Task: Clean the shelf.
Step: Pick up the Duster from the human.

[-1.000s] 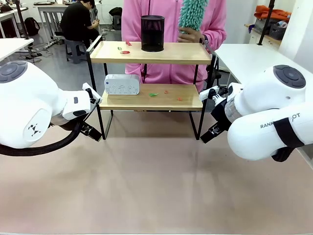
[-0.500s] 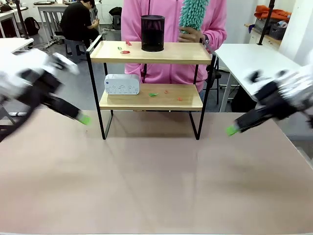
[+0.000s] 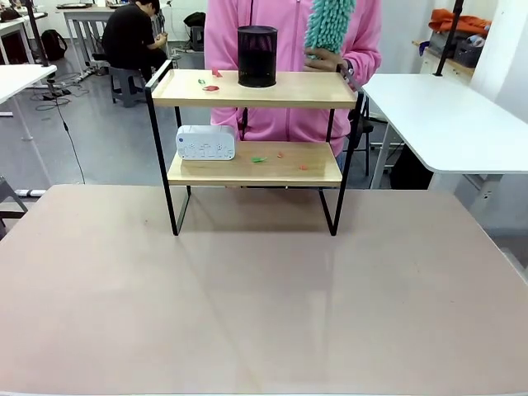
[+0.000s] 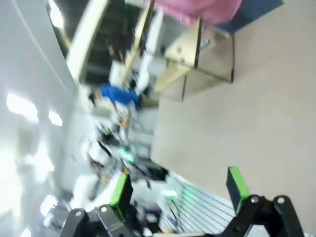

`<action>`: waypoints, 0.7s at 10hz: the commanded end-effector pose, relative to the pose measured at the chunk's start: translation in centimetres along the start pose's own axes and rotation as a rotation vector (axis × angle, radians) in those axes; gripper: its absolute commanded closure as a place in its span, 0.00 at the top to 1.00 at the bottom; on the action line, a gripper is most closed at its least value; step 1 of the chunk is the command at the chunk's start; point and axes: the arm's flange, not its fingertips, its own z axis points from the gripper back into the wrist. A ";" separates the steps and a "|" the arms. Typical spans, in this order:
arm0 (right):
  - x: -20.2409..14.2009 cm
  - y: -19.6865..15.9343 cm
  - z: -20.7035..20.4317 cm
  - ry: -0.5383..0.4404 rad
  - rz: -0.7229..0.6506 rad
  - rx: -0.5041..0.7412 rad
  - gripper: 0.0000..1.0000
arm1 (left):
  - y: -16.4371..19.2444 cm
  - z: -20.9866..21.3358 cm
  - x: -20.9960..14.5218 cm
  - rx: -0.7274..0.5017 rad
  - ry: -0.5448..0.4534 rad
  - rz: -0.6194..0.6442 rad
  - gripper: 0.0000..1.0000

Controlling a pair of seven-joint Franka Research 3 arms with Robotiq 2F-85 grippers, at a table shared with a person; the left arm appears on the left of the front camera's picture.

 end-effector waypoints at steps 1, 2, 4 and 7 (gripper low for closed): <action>0.1 -4.5 -2.3 -0.539 -0.250 0.287 1.00 | 5.3 -3.3 1.3 -0.139 -0.155 0.169 1.00; -0.6 -5.6 -3.8 -0.562 -0.276 0.141 1.00 | 0.0 0.0 0.0 0.000 0.000 0.000 1.00; -0.8 -3.1 1.4 -0.130 -0.116 0.054 1.00 | 0.0 0.0 0.0 0.000 0.000 0.000 1.00; -0.8 -3.1 1.4 -0.130 -0.116 0.054 1.00 | 0.0 0.0 0.0 0.000 0.000 0.000 1.00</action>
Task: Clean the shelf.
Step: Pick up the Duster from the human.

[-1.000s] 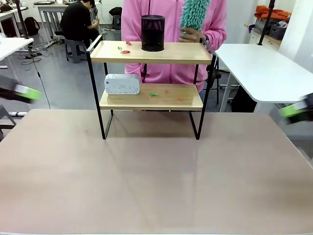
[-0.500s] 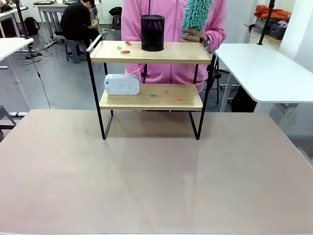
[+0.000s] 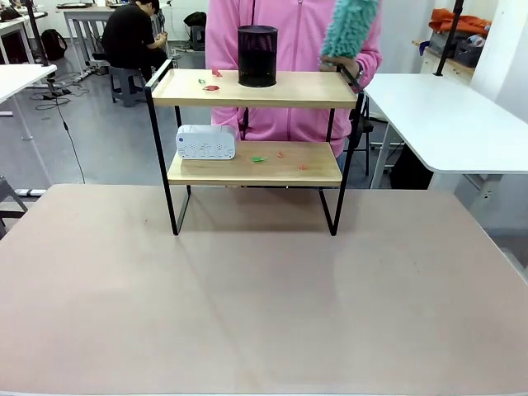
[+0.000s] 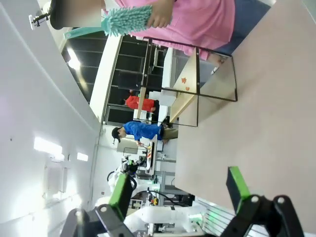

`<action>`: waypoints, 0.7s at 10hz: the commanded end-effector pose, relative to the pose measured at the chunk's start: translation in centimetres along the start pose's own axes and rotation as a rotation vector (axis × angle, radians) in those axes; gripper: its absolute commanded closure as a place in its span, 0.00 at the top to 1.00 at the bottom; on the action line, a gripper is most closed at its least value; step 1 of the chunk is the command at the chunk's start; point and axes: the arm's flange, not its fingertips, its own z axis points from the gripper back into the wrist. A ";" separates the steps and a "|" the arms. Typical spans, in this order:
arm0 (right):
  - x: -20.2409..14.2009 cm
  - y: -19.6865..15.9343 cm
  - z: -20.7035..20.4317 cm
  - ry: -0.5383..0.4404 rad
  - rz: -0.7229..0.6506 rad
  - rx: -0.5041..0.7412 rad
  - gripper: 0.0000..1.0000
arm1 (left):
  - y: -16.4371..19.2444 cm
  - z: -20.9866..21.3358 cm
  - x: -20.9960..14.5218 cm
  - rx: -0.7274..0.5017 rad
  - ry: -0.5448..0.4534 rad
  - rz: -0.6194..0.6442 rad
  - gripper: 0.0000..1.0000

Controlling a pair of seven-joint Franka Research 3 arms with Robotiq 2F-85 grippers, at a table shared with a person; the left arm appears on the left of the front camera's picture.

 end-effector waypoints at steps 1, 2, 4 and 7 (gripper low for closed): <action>-0.3 -0.6 0.6 -0.003 0.033 -0.009 1.00 | 0.1 0.1 0.0 -0.009 -0.020 -0.024 1.00; -0.3 -0.6 0.6 -0.003 0.033 -0.009 1.00 | 0.1 0.1 0.0 -0.009 -0.020 -0.024 1.00; -0.3 -0.6 0.6 -0.003 0.033 -0.009 1.00 | 0.1 0.1 0.0 -0.009 -0.020 -0.024 1.00; -0.3 -0.6 0.6 -0.003 0.033 -0.009 1.00 | 0.1 0.1 0.0 -0.009 -0.020 -0.024 1.00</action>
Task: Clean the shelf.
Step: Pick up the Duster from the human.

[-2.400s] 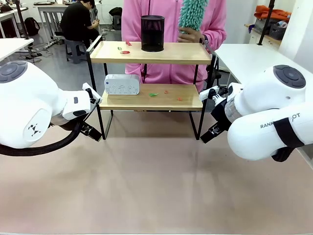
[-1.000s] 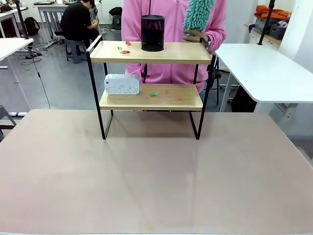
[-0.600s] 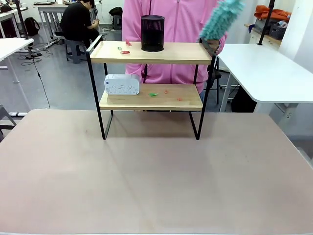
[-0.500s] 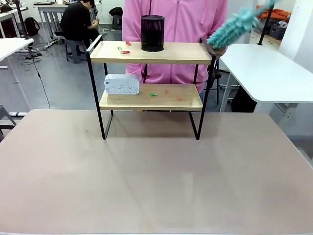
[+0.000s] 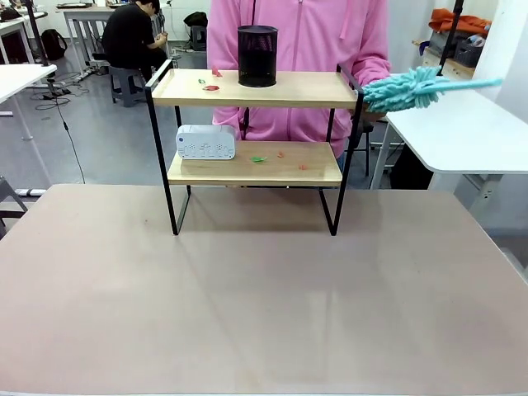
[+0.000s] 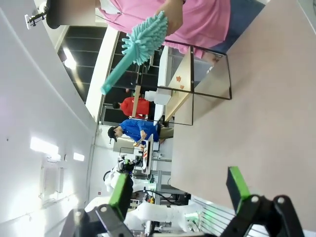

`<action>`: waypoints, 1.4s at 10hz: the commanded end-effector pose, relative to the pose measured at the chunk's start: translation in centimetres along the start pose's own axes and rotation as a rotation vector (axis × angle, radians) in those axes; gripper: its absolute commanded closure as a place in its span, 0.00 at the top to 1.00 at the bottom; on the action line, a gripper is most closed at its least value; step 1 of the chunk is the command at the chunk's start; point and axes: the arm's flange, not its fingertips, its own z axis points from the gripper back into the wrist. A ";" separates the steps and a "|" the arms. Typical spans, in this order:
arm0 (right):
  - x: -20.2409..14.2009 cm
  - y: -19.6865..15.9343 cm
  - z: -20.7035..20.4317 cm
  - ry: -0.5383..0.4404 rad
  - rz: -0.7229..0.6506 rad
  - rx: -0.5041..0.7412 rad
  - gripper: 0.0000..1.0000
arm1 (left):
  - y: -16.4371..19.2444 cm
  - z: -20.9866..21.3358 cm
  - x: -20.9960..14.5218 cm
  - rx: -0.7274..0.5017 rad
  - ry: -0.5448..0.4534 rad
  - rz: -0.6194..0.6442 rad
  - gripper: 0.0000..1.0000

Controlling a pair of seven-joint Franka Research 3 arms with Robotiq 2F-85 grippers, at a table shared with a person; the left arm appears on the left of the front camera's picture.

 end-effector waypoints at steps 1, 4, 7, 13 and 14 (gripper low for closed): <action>0.0 0.0 0.0 -0.001 -0.001 0.001 1.00 | 0.0 0.1 0.3 -0.020 -0.016 -0.026 1.00; 6.3 5.9 -7.2 0.087 0.056 0.027 1.00 | 0.0 0.1 0.3 -0.020 -0.016 -0.026 1.00; 9.3 6.9 -18.2 0.279 0.023 0.013 1.00 | 0.0 0.1 0.3 -0.020 -0.016 -0.026 1.00; 8.0 7.6 -17.7 0.254 0.054 0.026 1.00 | 0.0 0.1 0.3 -0.020 -0.016 -0.026 1.00; 9.6 7.6 -19.4 0.250 -0.012 0.033 1.00 | 0.0 0.1 0.3 -0.020 -0.016 -0.026 1.00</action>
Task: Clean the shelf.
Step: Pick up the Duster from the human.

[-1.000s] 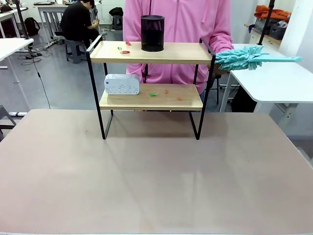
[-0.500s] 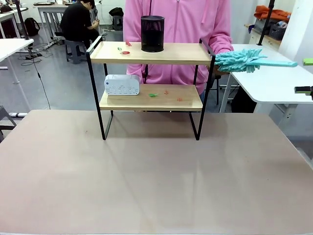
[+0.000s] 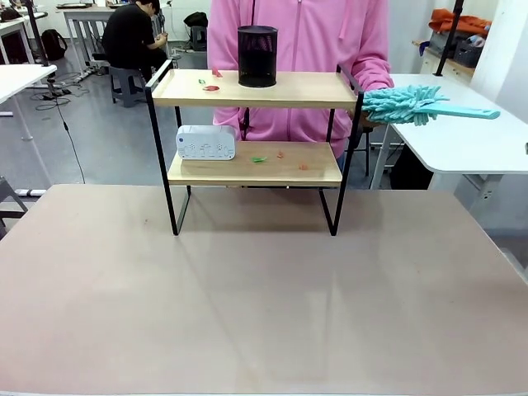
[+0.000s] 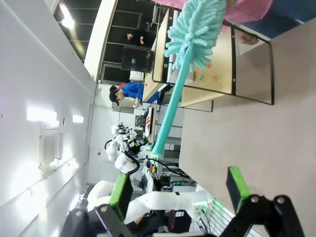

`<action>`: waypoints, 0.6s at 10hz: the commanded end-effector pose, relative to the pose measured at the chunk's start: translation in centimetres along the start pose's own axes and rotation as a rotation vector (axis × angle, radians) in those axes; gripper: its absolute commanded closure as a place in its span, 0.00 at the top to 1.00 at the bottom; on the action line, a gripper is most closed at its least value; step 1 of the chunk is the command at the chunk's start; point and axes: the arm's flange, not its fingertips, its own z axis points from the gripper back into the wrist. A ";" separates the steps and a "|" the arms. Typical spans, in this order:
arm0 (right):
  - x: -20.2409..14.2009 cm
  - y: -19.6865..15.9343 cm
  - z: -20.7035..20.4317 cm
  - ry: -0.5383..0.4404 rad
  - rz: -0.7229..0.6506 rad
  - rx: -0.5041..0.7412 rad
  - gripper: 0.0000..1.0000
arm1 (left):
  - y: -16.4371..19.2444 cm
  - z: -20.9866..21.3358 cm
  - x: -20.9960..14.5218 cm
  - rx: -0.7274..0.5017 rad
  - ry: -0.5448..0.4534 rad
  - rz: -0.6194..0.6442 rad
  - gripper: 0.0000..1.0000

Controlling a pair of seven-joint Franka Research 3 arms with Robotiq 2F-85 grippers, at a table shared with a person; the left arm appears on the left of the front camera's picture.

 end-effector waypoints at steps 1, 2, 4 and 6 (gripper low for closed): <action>4.3 0.6 -3.3 0.043 -0.093 0.014 1.00 | -0.1 -0.1 0.1 -0.015 -0.011 -0.026 1.00; 6.3 1.7 -5.0 0.078 -0.158 -0.046 1.00 | -0.1 -0.1 0.1 -0.015 -0.011 -0.026 1.00; 9.5 3.1 -9.1 0.147 -0.276 -0.122 1.00 | -0.1 -0.1 0.1 -0.015 -0.011 -0.026 1.00; 10.5 2.1 -12.4 0.237 -0.337 -0.203 1.00 | -0.1 -0.1 0.1 -0.015 -0.011 -0.026 1.00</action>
